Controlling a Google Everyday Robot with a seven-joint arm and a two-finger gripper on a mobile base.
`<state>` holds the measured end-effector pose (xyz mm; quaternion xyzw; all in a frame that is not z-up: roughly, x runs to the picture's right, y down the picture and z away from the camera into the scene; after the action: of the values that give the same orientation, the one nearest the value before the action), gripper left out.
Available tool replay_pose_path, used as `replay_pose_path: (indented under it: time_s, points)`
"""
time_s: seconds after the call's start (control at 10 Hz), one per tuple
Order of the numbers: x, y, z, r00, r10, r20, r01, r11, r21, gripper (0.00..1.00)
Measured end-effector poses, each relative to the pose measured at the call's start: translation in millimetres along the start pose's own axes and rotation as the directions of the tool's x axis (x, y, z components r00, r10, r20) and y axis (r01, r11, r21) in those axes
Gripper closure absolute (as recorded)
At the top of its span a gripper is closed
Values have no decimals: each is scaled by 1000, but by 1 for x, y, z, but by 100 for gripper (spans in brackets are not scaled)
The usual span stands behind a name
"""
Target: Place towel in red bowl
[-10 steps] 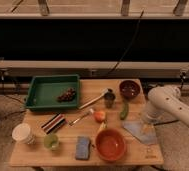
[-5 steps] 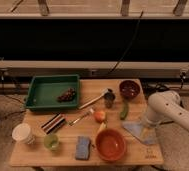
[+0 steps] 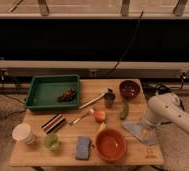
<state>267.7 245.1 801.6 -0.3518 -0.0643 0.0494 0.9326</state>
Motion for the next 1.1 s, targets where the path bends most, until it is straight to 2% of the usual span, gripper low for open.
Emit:
replay_pose_path:
  time_s: [0.6, 0.8, 0.9, 1.1]
  points:
    - [1, -2, 10, 999, 23, -48, -21, 999, 36, 36]
    - [2, -1, 12, 997, 29, -65, -26, 998, 50, 53]
    - [1, 0, 11, 996, 35, -87, -30, 997, 65, 66]
    - [3, 0, 8, 995, 43, -86, -36, 997, 71, 84]
